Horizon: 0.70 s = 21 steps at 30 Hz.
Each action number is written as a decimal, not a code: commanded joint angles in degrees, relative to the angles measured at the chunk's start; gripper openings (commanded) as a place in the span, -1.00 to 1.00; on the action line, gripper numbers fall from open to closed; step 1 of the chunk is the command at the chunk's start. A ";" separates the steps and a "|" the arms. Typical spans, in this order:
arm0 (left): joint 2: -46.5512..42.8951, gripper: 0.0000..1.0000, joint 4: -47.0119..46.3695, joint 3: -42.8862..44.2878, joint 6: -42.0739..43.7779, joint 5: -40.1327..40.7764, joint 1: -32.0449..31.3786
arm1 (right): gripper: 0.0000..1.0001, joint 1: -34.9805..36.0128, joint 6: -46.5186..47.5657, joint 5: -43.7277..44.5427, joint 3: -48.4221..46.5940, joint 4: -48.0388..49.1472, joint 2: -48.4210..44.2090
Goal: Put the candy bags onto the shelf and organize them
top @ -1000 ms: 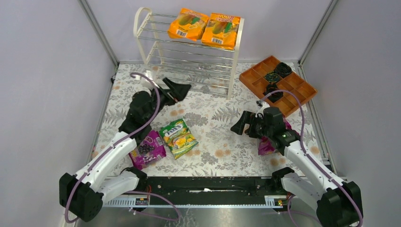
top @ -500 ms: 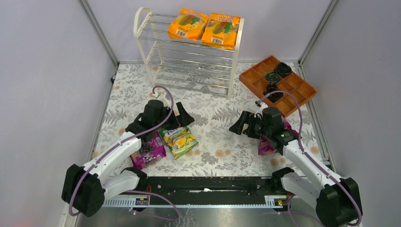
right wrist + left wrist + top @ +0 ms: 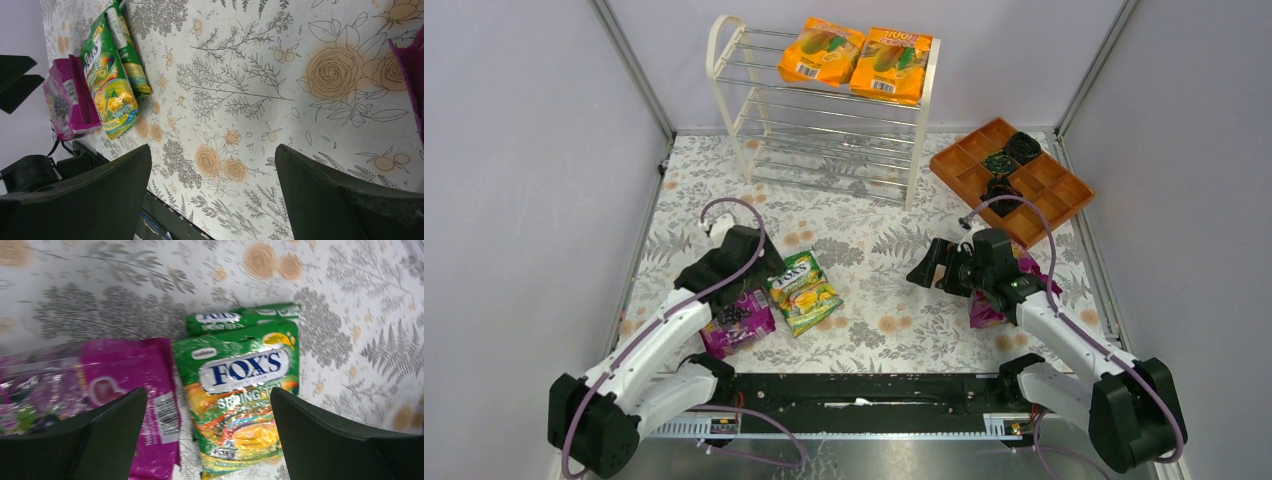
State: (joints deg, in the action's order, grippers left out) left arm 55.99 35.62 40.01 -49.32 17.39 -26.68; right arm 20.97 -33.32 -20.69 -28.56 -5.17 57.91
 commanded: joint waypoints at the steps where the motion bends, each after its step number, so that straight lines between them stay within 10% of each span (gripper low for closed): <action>1: -2.72 0.92 7.22 1.56 -2.75 10.88 0.13 | 1.00 0.67 -0.25 -1.54 0.44 4.34 1.84; 7: 3.66 0.40 10.34 2.95 -3.81 6.57 -0.26 | 1.00 0.95 -0.37 -1.55 0.86 6.15 2.92; 21: 5.45 0.58 -2.03 2.08 1.81 -6.12 -4.17 | 1.00 17.47 -11.40 -5.12 -5.22 28.18 25.60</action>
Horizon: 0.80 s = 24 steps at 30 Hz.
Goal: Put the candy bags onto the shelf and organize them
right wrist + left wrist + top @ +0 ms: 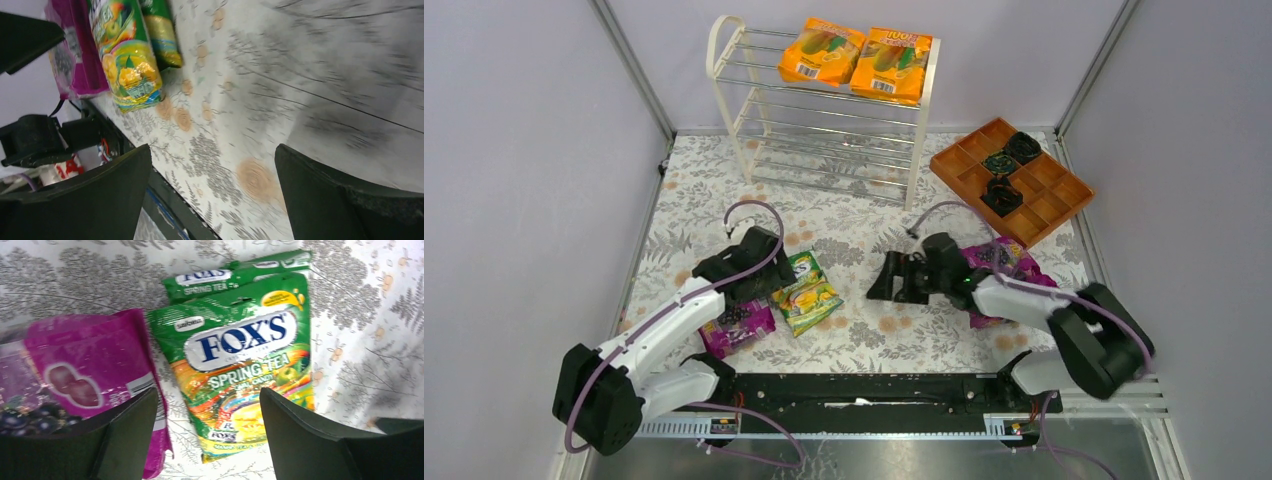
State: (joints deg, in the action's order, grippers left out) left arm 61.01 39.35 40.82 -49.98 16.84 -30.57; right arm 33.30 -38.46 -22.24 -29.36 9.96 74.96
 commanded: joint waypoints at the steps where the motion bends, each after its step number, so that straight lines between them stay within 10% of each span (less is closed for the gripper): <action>1: 0.25 0.60 -5.71 1.68 2.62 -5.93 -0.28 | 1.00 6.01 -7.72 -4.31 -5.29 15.96 11.38; 15: -10.32 0.76 -12.06 -0.51 6.03 -12.27 -0.28 | 0.33 13.19 -22.66 -11.02 -10.75 39.60 32.38; 24: -8.83 0.77 -16.35 -1.35 6.13 -19.06 -0.28 | -0.79 13.04 -29.87 -10.89 -6.54 51.52 31.90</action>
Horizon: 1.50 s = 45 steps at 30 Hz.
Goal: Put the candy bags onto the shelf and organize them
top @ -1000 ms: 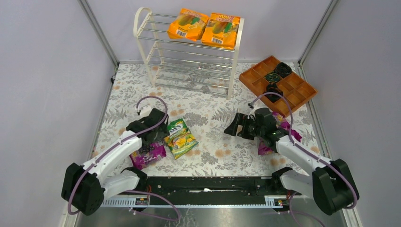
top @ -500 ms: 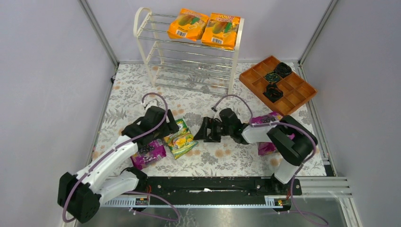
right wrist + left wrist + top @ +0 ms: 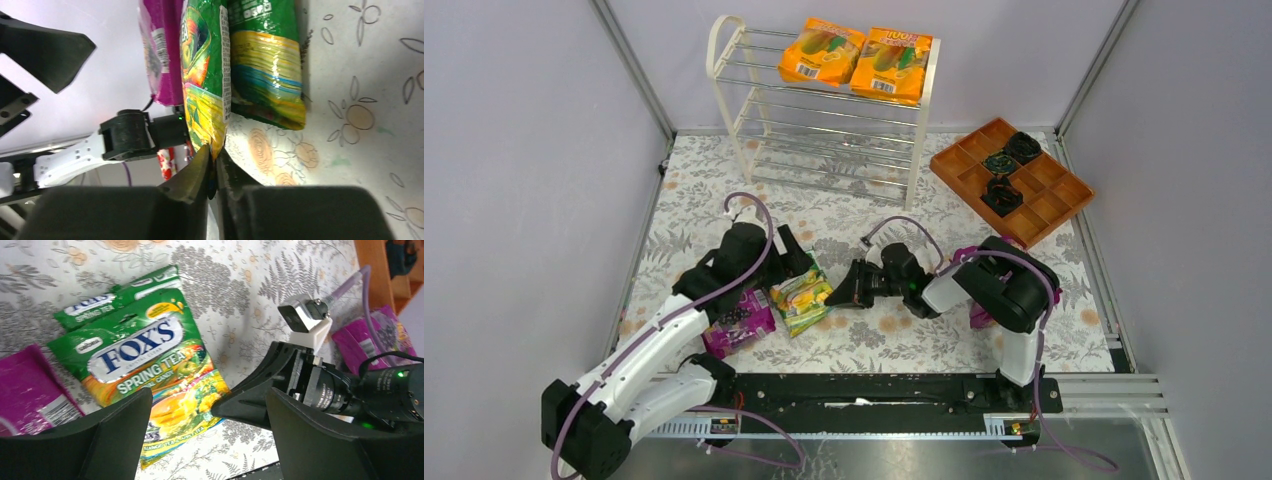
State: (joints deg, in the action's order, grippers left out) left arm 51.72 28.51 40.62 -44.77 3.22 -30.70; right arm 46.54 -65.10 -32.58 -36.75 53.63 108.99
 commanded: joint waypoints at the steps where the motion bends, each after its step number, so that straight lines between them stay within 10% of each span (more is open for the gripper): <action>1: 0.66 0.77 -6.61 -1.18 1.12 -7.57 -0.15 | -0.89 -0.69 -3.19 0.01 1.54 7.66 -3.26; 16: 8.99 0.97 -49.93 -14.05 -18.82 -37.28 -0.08 | -1.00 -11.48 -16.31 11.35 17.62 24.61 -12.43; 25: 6.19 0.97 -54.89 -23.06 -31.30 -32.96 4.54 | -1.00 -13.05 -27.00 15.59 17.99 38.10 -9.78; 36: 26.03 0.97 -90.55 -27.68 -60.60 -37.87 4.77 | -1.00 -12.62 -31.50 16.71 13.81 43.43 -6.87; 45: 34.81 0.92 -81.59 -19.11 -62.91 -31.63 2.84 | -1.00 -10.91 -30.78 17.74 14.51 43.90 -6.25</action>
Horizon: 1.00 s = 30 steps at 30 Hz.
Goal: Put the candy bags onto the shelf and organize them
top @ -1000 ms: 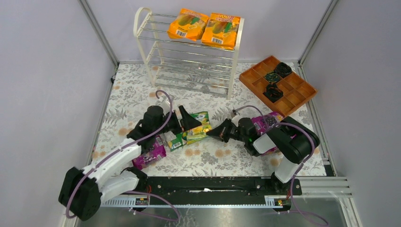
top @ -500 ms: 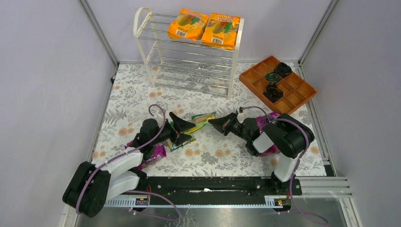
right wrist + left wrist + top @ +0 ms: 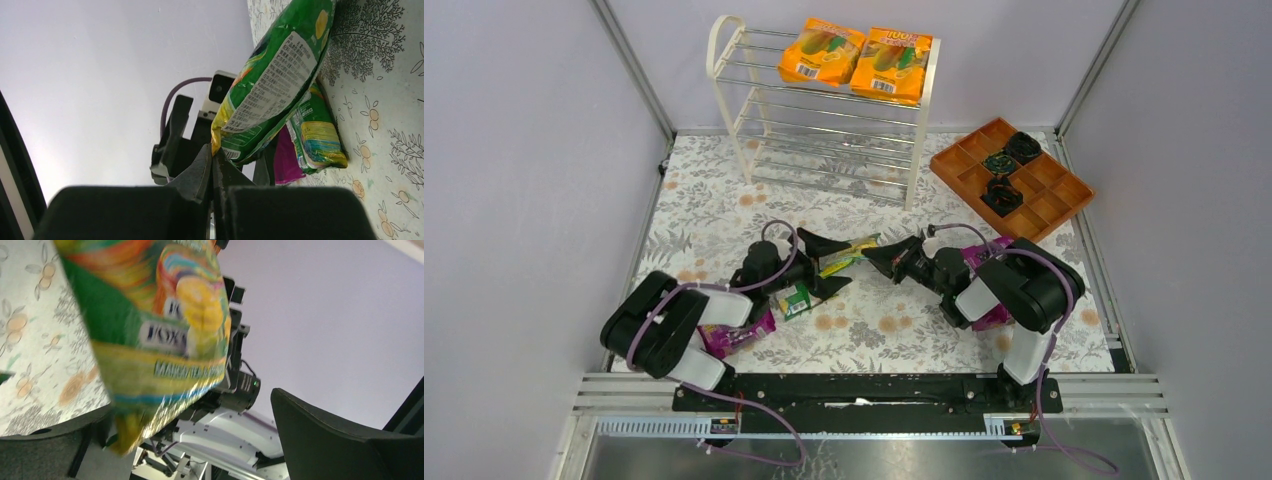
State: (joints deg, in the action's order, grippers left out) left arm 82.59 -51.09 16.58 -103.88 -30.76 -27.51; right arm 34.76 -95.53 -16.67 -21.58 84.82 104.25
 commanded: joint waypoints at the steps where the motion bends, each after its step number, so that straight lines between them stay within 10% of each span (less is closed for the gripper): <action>1: 5.29 0.88 -1.23 5.57 -4.66 2.19 -0.35 | -1.00 1.00 0.04 1.81 -0.51 12.67 -1.71; 6: 8.62 0.32 -1.70 7.36 -5.80 5.02 -0.36 | -1.00 1.60 2.90 3.03 1.42 10.55 -4.42; 19: 12.31 0.04 -4.70 10.51 -6.84 8.22 -1.61 | -0.98 5.45 10.14 7.59 4.64 -0.78 -12.48; 30: 11.61 -0.45 -19.92 8.54 -5.55 4.12 -1.52 | -0.04 6.41 16.93 9.43 7.93 -13.04 -23.12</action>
State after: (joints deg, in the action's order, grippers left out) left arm 95.85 -59.24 23.75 -111.22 -24.14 -28.97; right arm 40.51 -84.03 -8.40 -14.83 79.09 87.96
